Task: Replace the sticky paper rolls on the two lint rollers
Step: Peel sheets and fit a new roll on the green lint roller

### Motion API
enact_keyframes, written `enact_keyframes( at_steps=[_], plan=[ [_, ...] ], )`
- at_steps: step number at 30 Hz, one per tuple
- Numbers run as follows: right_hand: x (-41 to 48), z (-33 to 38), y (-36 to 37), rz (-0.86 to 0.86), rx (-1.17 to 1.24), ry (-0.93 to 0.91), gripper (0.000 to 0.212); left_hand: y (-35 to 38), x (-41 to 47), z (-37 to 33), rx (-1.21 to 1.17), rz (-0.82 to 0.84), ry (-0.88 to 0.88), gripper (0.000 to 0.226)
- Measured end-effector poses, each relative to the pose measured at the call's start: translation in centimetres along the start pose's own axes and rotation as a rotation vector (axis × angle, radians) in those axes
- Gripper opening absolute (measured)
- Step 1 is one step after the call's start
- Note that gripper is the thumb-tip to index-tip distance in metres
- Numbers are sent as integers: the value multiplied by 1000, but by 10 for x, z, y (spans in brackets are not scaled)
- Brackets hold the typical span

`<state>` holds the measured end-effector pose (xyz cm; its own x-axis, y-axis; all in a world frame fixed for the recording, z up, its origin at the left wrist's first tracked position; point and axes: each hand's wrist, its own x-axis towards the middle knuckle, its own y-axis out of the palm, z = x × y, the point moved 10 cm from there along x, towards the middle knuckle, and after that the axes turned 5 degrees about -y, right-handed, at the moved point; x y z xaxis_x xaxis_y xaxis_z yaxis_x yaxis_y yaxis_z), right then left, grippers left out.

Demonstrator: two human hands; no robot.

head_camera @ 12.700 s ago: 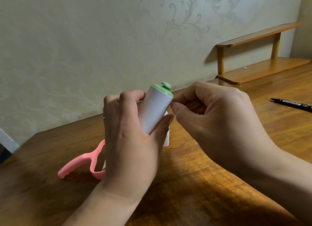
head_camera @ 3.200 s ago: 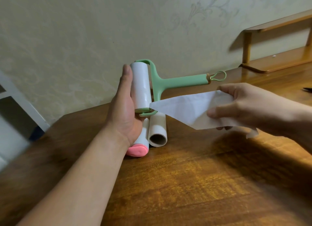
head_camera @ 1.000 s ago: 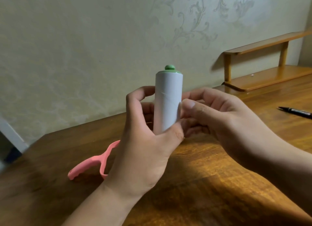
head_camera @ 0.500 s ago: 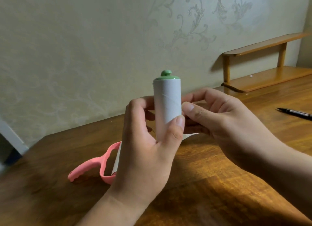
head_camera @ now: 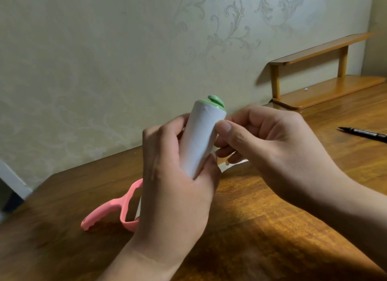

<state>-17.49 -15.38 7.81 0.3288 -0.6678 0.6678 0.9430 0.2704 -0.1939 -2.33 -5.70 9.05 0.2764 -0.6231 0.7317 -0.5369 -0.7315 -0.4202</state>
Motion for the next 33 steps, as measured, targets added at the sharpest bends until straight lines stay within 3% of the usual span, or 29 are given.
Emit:
enact_keyframes(
  at_steps=[4, 8, 14, 21, 26, 33],
  plan=[
    [2, -3, -1, -7, 72, 12, 21, -1, 1, -8, 11, 28, 48, 75],
    [3, -5, 3, 21, 128, 26, 17, -3, 2, -10, -38, 37, 74, 56],
    [3, 12, -15, -121, 31, -98, 15, -6, 4, -15, 57, -18, 153, 62],
    [0, 21, -16, -162, -88, -221, 9, -5, 1, -16, 155, -55, 192, 61],
    [1, 17, -18, -162, -94, -193, 3, -5, 1, -18, 185, -45, 203, 62],
    [1, 16, -18, -151, -117, -143, 13, -4, 0, -19, 190, -34, 191, 57]
  ],
)
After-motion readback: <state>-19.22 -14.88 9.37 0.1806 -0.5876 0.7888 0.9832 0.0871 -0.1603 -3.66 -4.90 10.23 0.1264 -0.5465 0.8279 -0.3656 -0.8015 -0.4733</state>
